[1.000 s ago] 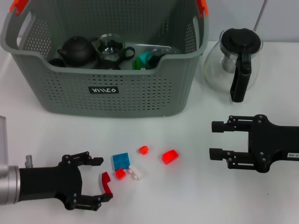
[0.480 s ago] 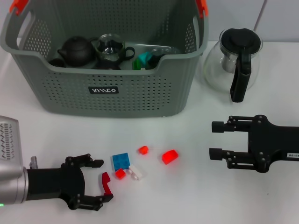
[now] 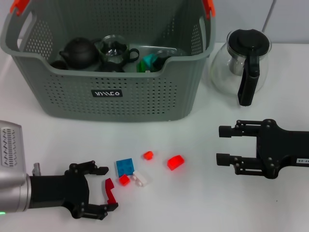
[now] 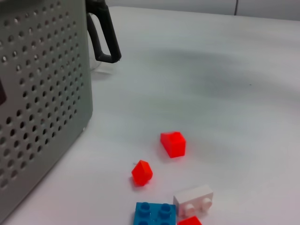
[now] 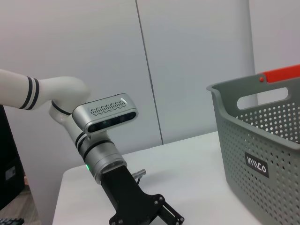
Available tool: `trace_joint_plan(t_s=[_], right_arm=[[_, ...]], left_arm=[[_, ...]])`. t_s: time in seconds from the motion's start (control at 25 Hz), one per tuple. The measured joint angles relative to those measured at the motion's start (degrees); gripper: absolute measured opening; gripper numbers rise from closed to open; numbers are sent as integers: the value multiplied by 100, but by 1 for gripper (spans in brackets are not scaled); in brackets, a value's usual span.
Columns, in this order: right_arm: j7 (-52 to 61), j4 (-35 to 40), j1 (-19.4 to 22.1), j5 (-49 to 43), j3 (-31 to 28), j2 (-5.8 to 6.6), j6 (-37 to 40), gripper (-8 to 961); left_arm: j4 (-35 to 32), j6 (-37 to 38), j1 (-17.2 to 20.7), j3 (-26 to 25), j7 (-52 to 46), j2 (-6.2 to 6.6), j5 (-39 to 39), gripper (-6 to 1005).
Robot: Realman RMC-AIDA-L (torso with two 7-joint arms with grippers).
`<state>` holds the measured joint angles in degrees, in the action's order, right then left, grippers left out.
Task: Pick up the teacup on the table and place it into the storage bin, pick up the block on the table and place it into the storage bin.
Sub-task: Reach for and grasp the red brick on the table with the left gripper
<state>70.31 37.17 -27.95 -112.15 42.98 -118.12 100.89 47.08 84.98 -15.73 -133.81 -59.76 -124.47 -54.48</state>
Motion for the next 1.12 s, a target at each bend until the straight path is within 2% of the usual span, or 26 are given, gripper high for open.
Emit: trace_joint_plan(t_s=[0.52,0.96,1.12], right_arm=[[0,0,0,0,0,0,0,687],[0,0,20,0,0,2,0,686],[0,0,24,0,0,7,1,686]], left_arm=[[-22,-56,-12,75,32,2,-1,908],[30,-267,-2,424,6,2,-37,871],[81,-244,-46,433,-126,11,-26,721]])
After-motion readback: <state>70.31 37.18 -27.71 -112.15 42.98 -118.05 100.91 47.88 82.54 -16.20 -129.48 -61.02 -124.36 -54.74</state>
